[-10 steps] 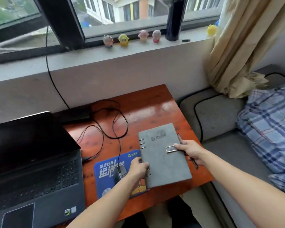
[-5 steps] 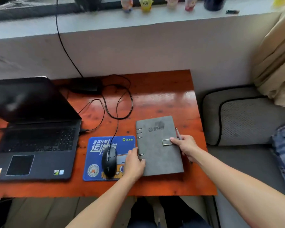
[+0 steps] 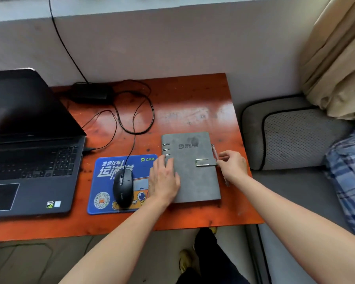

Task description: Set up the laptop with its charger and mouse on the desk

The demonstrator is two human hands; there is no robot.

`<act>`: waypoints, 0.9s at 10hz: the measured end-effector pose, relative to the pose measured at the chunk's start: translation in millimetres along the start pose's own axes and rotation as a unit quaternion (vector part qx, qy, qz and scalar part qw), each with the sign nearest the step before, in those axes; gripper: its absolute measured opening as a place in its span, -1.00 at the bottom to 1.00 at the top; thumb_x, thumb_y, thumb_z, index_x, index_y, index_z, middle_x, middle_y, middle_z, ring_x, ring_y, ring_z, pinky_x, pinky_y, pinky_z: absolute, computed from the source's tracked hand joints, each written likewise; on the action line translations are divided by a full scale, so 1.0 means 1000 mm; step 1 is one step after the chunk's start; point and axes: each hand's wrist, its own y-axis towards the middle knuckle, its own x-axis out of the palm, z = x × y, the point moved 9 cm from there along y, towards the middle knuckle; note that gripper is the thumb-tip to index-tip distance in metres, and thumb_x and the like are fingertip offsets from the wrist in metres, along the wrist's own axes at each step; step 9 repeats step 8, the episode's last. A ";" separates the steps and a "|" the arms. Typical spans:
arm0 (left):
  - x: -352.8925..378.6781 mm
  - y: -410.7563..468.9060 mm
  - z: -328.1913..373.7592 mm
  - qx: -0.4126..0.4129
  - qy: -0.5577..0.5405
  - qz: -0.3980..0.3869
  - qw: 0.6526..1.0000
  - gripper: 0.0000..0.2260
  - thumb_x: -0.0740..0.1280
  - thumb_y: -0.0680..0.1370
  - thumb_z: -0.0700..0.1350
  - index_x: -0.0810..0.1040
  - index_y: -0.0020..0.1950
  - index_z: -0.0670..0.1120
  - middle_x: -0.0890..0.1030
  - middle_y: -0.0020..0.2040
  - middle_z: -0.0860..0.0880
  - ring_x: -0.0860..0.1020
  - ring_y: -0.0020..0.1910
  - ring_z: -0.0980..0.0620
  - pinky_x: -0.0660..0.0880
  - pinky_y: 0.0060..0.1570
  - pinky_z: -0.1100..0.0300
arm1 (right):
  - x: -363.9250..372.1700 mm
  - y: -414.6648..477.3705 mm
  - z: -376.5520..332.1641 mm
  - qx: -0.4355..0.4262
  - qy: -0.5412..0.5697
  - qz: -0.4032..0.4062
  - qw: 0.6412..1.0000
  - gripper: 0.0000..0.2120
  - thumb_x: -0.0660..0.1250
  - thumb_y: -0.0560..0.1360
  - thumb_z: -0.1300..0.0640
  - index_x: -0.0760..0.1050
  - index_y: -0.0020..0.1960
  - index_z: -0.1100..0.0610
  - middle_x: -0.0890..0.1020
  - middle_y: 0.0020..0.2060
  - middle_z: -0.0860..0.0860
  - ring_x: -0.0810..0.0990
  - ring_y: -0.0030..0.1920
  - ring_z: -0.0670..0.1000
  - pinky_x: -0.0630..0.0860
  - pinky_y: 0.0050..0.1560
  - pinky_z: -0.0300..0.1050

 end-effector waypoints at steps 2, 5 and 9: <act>0.033 0.021 0.027 0.084 0.058 0.017 0.995 -0.58 0.22 0.56 0.00 0.42 0.38 -0.13 0.34 0.44 -0.25 0.27 0.44 -0.22 0.18 0.41 -0.04 | 0.000 -0.004 0.010 -0.043 0.000 0.040 0.998 -0.80 0.37 0.44 0.14 0.63 0.05 0.05 0.71 -0.03 0.03 0.62 0.07 0.10 0.48 0.04 -0.10; 0.047 0.016 0.028 0.088 0.096 0.064 0.989 -0.45 -0.05 0.54 0.09 0.37 0.45 -0.10 0.32 0.47 -0.24 0.24 0.48 -0.22 0.12 0.45 -0.10 | 0.010 -0.010 0.012 -0.150 -0.017 0.095 0.984 -0.79 0.31 0.46 0.13 0.62 0.06 0.04 0.68 -0.05 0.06 0.62 -0.03 0.15 0.52 -0.01 0.01; 0.047 0.016 0.025 0.075 0.098 0.083 0.989 -0.45 -0.04 0.55 0.09 0.35 0.46 -0.09 0.31 0.48 -0.24 0.25 0.48 -0.22 0.13 0.46 -0.11 | -0.003 -0.010 0.001 -0.188 -0.028 0.072 0.979 -0.78 0.30 0.50 0.11 0.62 0.11 0.04 0.67 0.01 0.03 0.62 -0.01 0.04 0.50 0.05 -0.07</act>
